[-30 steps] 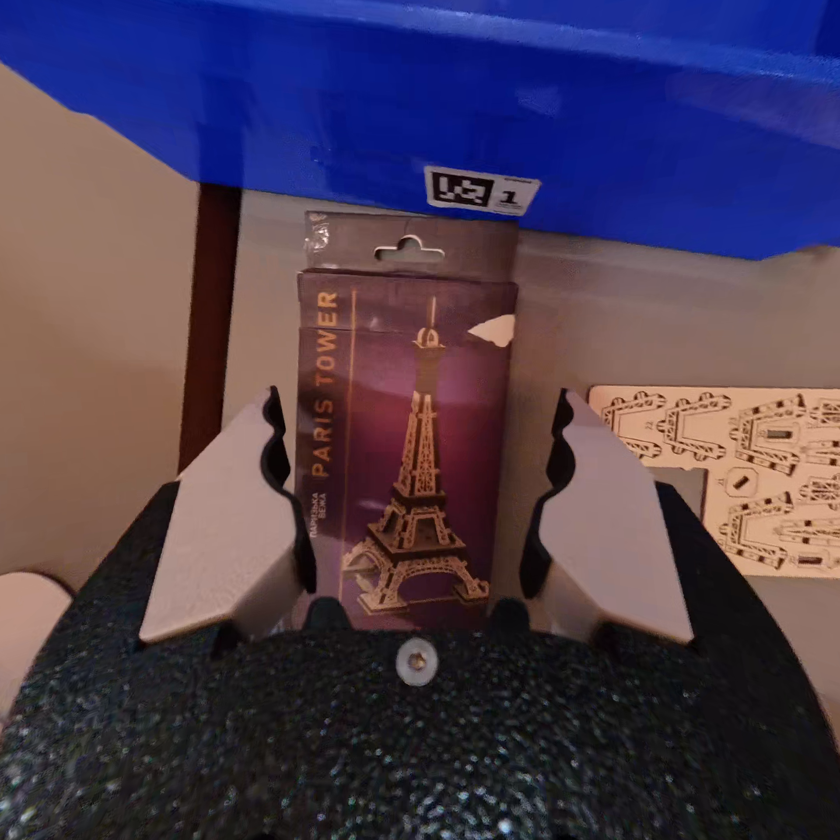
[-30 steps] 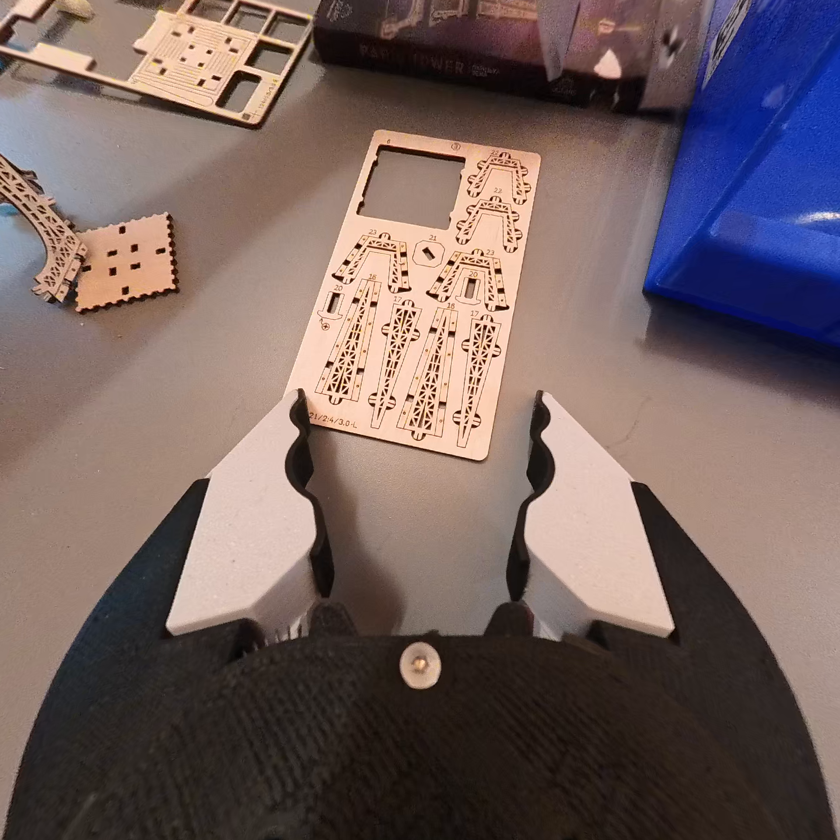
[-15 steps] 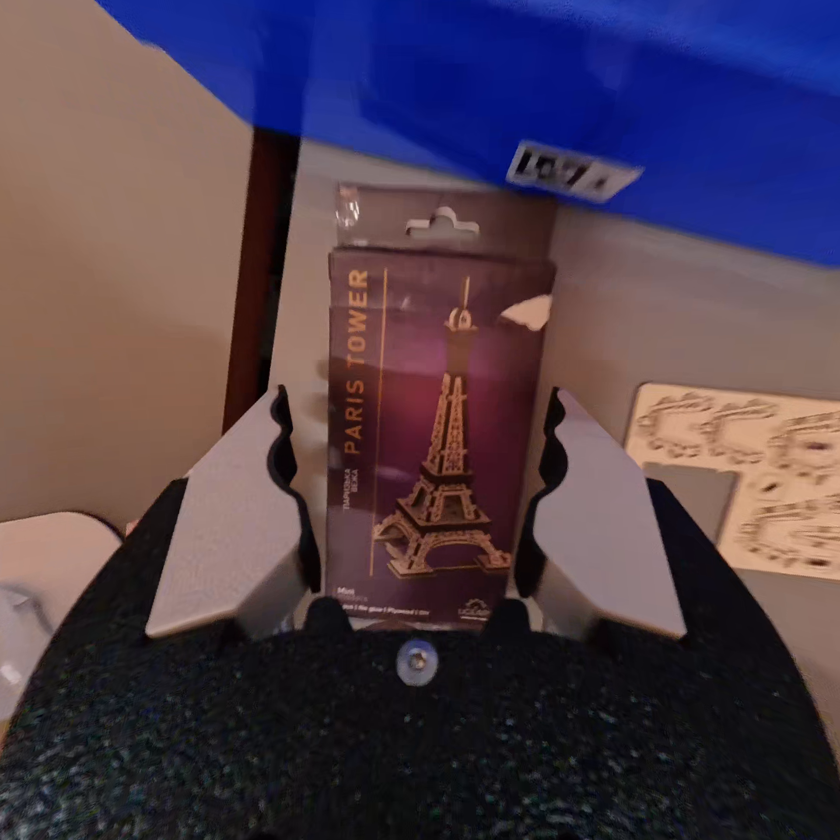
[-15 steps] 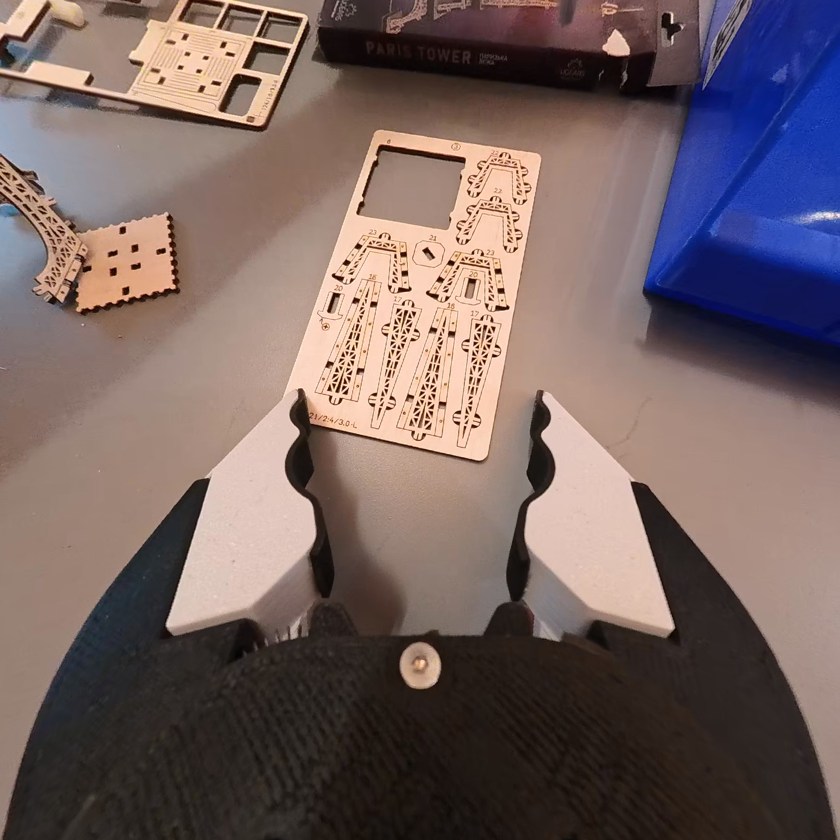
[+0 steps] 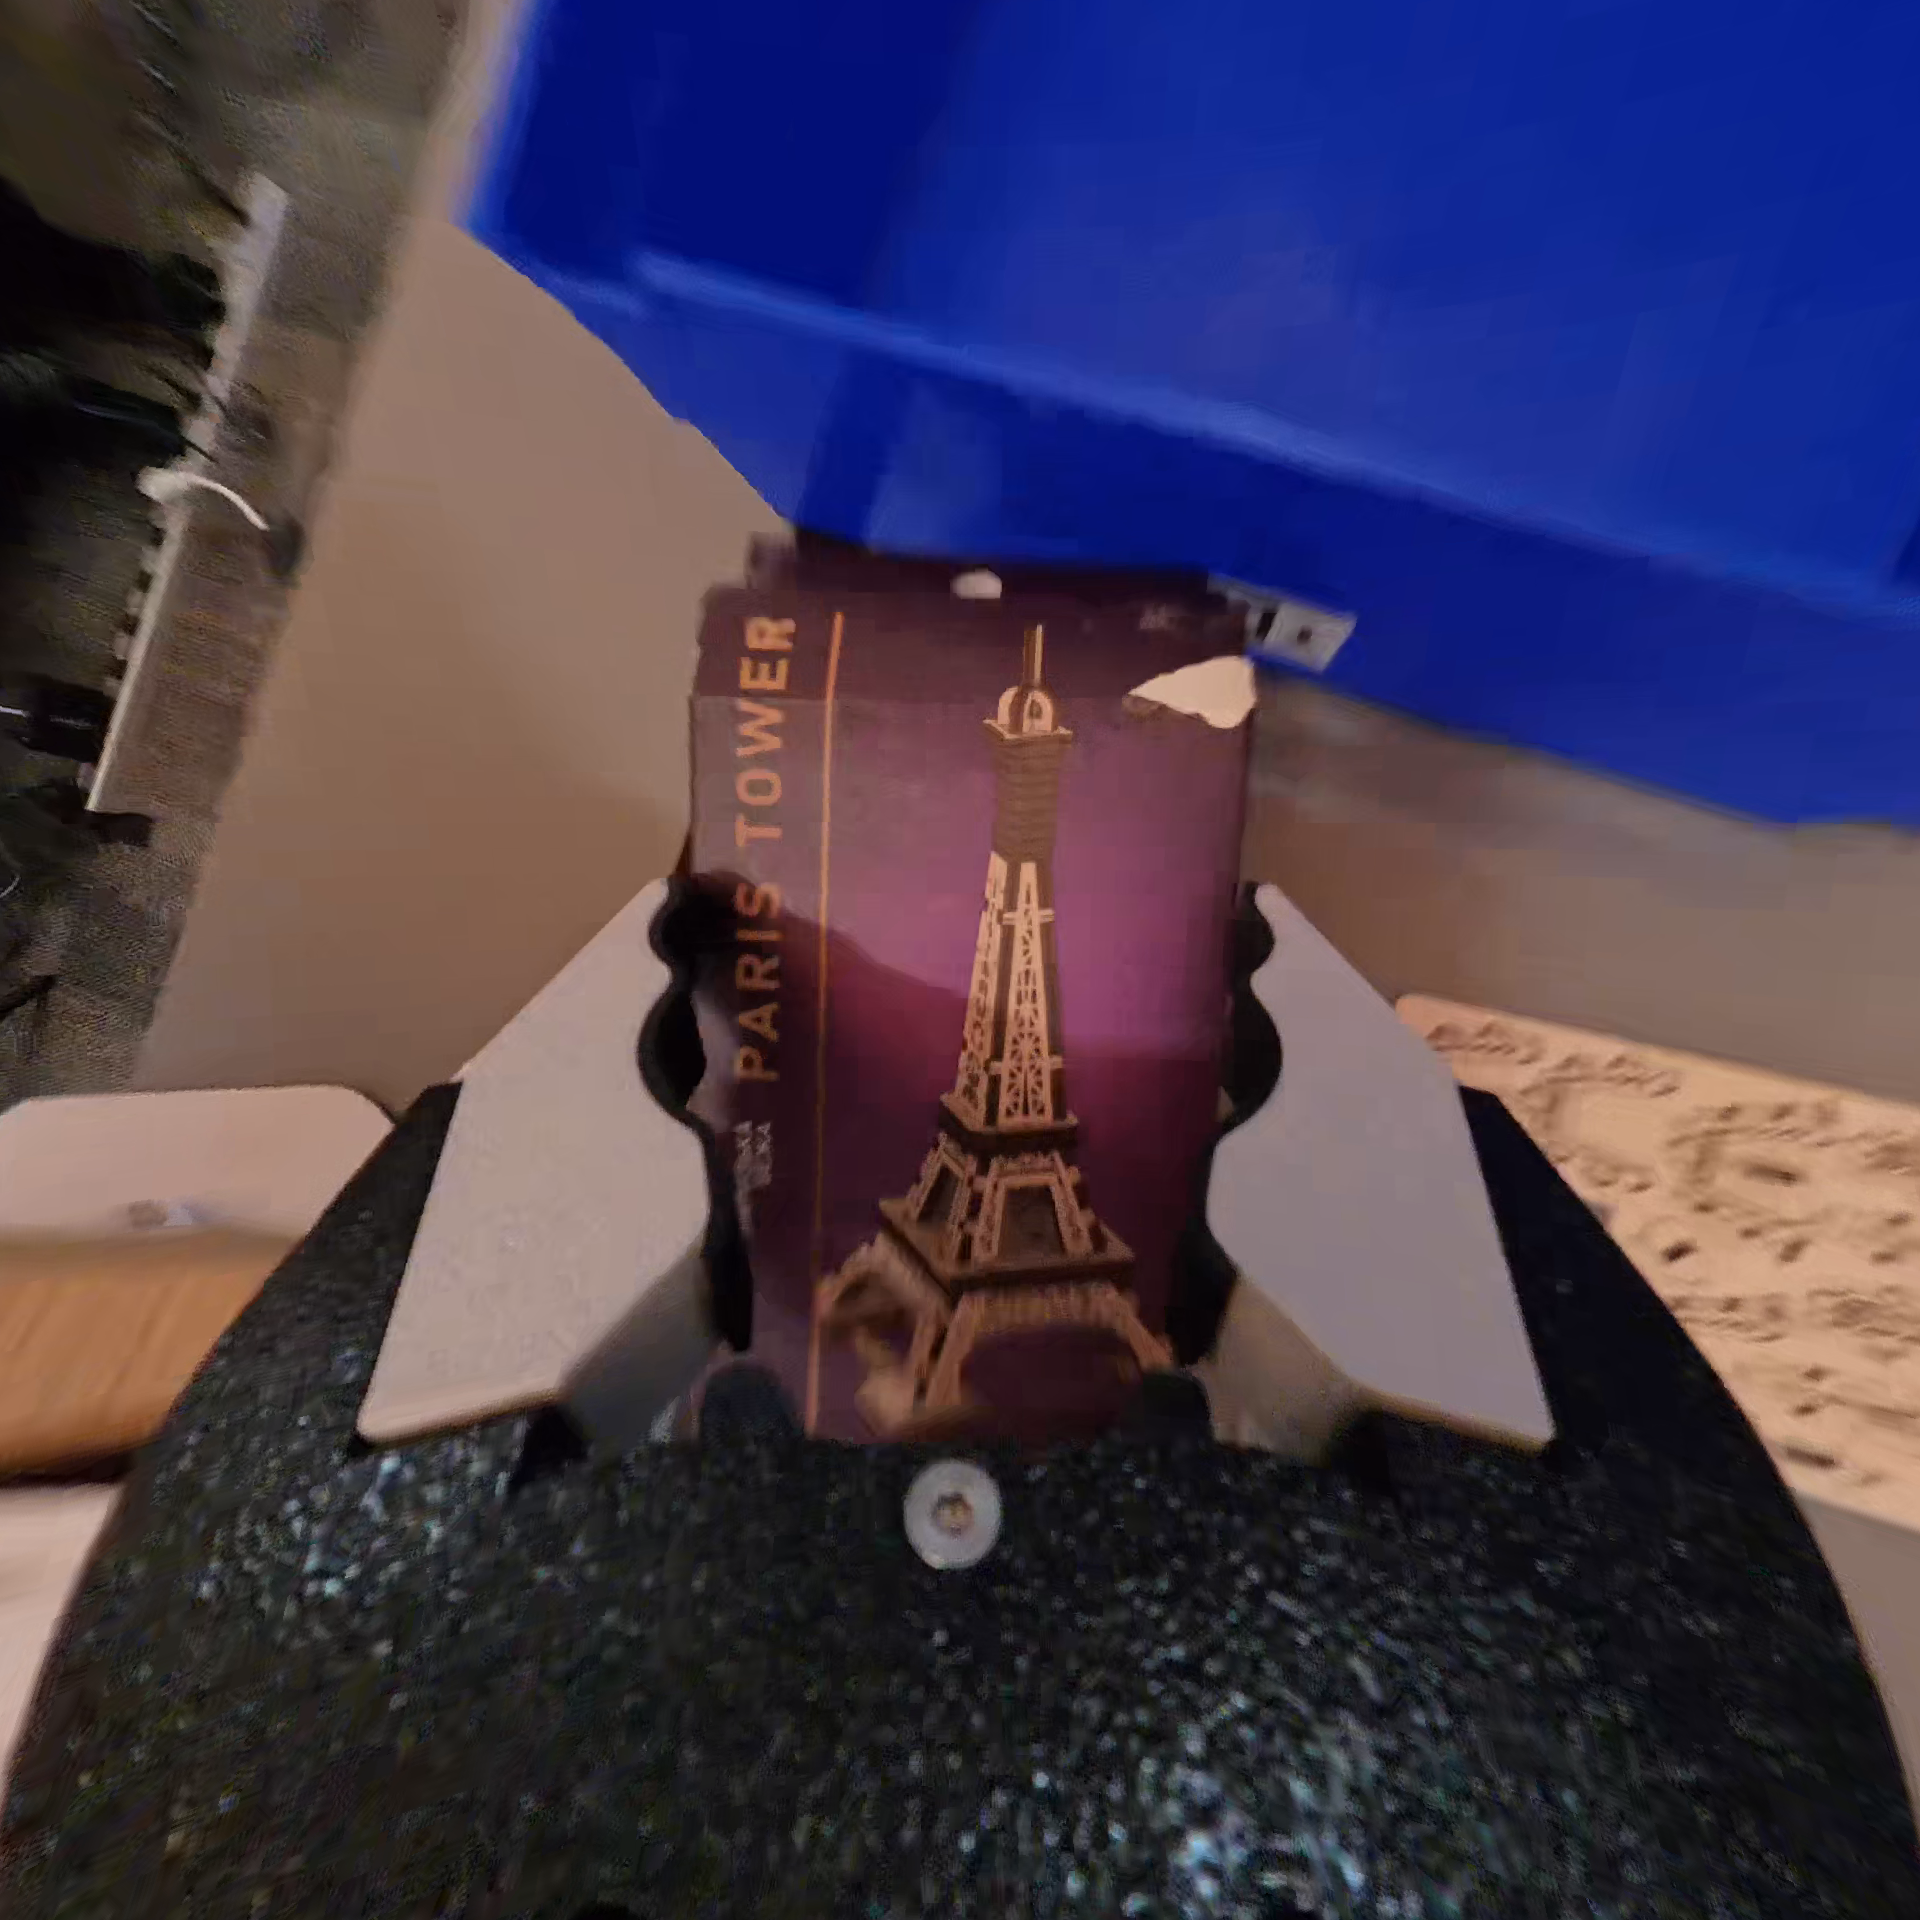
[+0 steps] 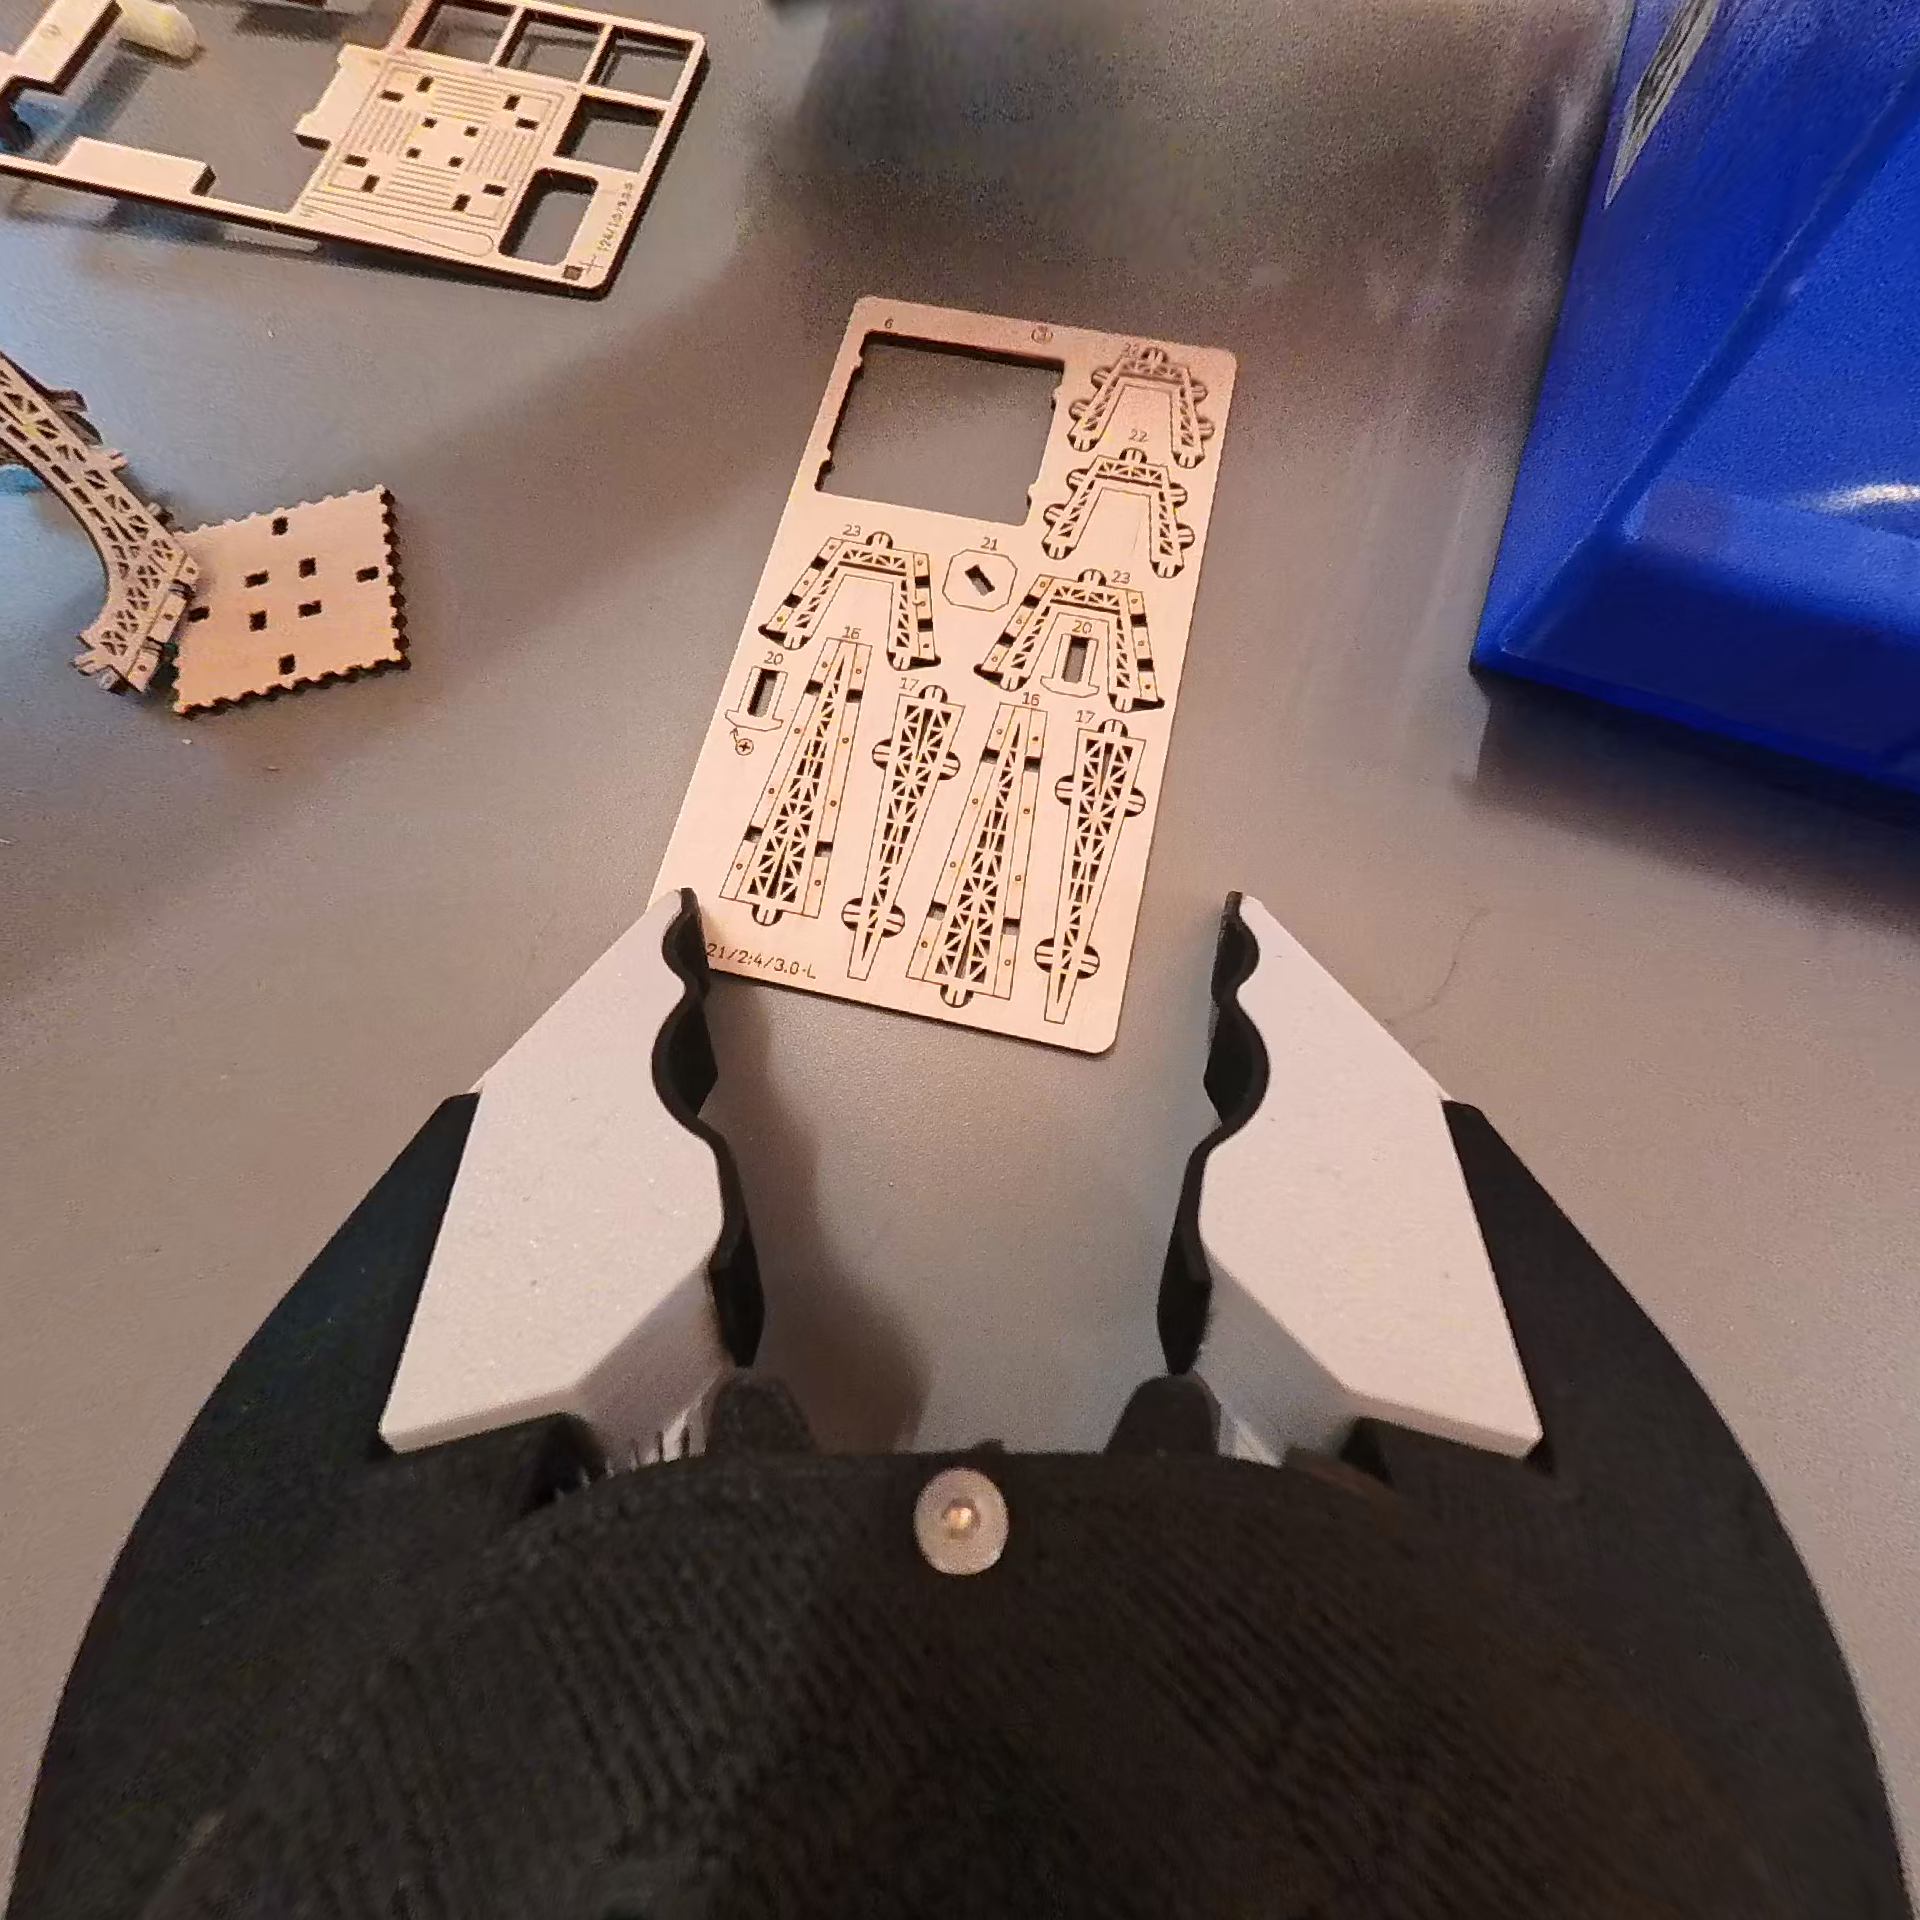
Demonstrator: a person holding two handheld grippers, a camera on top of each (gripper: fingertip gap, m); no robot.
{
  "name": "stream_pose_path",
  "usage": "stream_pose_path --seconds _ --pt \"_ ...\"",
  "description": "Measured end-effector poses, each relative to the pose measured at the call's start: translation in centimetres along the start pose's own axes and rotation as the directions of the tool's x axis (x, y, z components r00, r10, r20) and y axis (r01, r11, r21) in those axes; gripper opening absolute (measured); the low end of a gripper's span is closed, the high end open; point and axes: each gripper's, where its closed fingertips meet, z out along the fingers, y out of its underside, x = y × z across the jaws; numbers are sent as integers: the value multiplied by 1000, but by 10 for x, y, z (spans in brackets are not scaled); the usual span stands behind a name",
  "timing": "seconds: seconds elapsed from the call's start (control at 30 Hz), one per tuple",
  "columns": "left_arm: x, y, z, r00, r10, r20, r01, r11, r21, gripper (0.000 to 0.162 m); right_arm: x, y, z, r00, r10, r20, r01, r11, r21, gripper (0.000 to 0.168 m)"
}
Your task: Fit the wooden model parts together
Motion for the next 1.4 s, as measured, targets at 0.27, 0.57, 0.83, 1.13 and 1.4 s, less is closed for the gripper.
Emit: stream_pose_path --seconds 0.27,0.57,0.83,1.13,1.4 --pt "3 -14 -88 967 -249 49 206 884 420 97 0 0 0 1000 0 0 0 1000 0 96" --pt "-87 47 -151 600 -741 303 302 560 772 96 0 0 0 1000 0 0 0 1000 0 96" --pt "-118 89 -130 389 -837 385 353 522 777 97 0 0 0 1000 0 0 0 1000 0 96" --pt "-127 86 -129 423 -804 418 347 570 745 100 0 0 0 1000 0 0 0 1000 0 96" --pt "-108 52 -157 548 -736 399 264 604 752 93 0 0 0 1000 0 0 0 1000 0 96"
